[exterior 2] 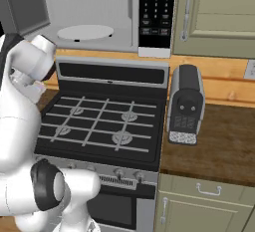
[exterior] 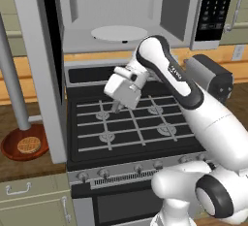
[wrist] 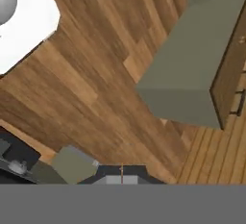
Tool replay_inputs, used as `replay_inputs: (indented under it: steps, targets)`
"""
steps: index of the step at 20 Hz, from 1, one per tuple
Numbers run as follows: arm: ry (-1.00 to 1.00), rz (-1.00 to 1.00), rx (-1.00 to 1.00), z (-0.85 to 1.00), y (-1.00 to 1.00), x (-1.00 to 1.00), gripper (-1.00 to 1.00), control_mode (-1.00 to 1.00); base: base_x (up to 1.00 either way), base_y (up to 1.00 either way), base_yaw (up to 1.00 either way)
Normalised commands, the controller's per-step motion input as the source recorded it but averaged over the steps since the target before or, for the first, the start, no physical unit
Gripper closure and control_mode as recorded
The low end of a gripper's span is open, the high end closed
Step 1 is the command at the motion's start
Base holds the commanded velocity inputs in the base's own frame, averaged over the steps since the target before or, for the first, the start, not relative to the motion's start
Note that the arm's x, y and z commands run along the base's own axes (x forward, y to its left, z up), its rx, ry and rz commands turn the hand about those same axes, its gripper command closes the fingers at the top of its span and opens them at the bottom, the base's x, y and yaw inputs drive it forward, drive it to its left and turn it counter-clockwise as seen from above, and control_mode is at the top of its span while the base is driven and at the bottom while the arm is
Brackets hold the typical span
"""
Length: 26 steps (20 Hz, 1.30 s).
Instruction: Open the microwave, place the bowl with waffle inside the microwave, then close the microwave door and turn it on.
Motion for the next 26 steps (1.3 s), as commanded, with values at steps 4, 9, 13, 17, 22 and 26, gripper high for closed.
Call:
replay_inputs:
  steps: [4,9,13,17,22,26]
  targets:
    - [-0.34,-0.63,0.02,-1.0,0.39,0.33,1.0,-1.0,0.0,0.0,0.0]
    - [-0.31,-0.35,0.09,-0.35,0.55,0.33,1.0,-1.0,0.0,0.0,0.0]
    - [-0.11,-0.08,0.02,-0.01,0.47,0.46,1.0,-1.0,0.0,0.0,0.0]
    - [0.01,-0.01,-0.01,0.0,0.38,0.44,-1.0,-1.0,0.0,0.0,0.0]
    - [0.09,-0.1,-0.06,-0.02,0.2,0.44,-1.0,-1.0,0.0,0.0,0.0]
    - [0.05,-0.09,-0.06,-0.18,0.36,0.47,-1.0,-1.0,0.0,0.0,0.0]
